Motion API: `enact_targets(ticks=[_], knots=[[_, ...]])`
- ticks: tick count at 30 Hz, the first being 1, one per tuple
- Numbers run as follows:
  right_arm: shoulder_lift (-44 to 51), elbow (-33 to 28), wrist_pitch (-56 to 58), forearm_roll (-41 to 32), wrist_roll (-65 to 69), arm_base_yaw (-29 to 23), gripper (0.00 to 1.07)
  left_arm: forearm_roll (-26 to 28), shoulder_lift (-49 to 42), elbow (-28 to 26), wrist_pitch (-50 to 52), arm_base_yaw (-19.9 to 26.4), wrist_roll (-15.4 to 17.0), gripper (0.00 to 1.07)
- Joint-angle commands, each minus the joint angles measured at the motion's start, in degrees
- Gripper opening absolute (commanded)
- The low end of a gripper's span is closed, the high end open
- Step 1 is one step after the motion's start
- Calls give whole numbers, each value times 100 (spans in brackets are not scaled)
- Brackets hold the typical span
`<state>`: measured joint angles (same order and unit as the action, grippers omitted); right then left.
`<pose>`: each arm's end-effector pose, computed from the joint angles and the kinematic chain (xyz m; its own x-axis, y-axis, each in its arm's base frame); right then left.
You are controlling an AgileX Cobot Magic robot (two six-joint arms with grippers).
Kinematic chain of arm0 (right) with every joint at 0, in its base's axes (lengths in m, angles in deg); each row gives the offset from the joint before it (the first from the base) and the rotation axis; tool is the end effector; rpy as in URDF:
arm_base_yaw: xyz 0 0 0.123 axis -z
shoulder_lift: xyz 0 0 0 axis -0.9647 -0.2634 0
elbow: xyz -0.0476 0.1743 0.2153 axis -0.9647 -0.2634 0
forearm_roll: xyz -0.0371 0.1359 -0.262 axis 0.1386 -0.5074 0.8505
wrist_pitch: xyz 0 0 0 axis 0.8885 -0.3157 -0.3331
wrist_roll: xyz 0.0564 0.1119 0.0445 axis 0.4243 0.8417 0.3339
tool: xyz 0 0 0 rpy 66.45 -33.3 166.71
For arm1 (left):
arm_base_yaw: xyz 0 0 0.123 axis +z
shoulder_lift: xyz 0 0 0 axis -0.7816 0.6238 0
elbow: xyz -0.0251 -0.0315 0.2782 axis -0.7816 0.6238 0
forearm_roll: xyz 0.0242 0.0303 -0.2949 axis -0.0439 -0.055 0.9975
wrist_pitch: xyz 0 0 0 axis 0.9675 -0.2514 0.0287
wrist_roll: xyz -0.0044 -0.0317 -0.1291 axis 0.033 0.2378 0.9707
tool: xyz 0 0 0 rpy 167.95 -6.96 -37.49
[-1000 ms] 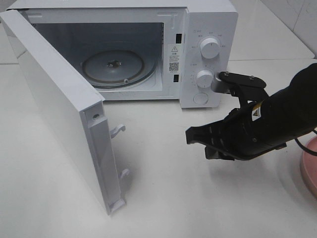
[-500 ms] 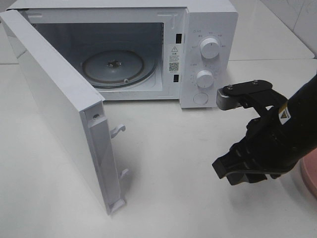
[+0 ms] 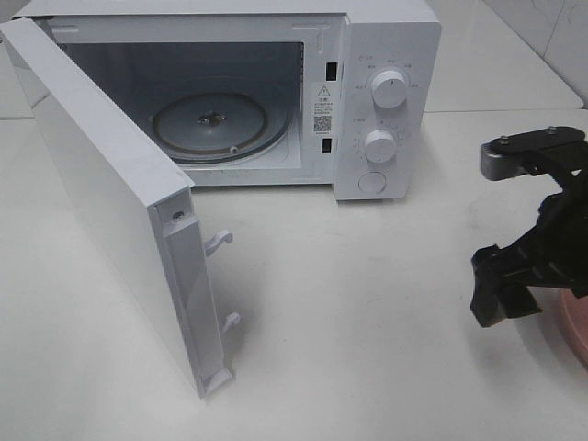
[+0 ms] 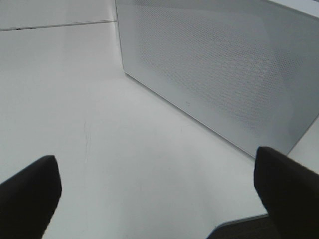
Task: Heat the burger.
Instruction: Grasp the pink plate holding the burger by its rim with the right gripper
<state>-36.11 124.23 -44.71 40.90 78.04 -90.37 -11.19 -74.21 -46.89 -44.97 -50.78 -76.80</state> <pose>0.2651 0.0717 0.1262 -0.9336 -0.2297 -0.2750 -0.2364 0.9716 -0.0091 0.0705 -0.0256 0.2868 -0.4360 0.0673 -0.8974 0.1986 0.9798 -0.0230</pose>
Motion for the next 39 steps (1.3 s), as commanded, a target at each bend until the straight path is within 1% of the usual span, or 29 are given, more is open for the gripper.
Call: enact_targets(ticks=[1,2,3,6,11,13,16,18,19,21,25,27,29,35,39], knots=[[-6,23,80,269,0,470,98,29,-103,17,86,-29,11,98],[-6,23,80,269,0,470,98,29,-103,17,86,-29,11,98],[-86,23,17,350,126,693,98,29,-103,17,86,-29,11,98],[-264,23,-46,407,212,888,98,29,-103,17,86,-29,11,98],[-590,23,-160,607,390,963,97,29,-103,17,86,-29,11,98],[-968,23,-395,837,567,963,97,29,-103,17,86,-29,11,98],[-1049,23,-441,871,613,963,96,29,-103,17,86,-29,11,98],[-1306,23,-584,963,693,963,96,29,-103,17,86,-29,11,98],[-1306,23,-584,963,693,963,96,29,-103,17,86,-29,11,98],[-1604,23,-745,968,710,963,95,29,-103,17,86,-29,11,98],[-1736,23,-808,968,710,963,95,29,-103,17,86,-29,11,98],[-1788,23,-825,968,710,1003,95,29,-103,17,86,-29,11,98],[-1919,23,-922,917,716,1220,94,29,-103,17,86,-29,11,98],[-2045,23,-1049,871,688,1295,94,29,-103,17,86,-29,11,98],[-2235,23,-1146,842,676,1295,90,29,-103,17,86,-29,11,98]])
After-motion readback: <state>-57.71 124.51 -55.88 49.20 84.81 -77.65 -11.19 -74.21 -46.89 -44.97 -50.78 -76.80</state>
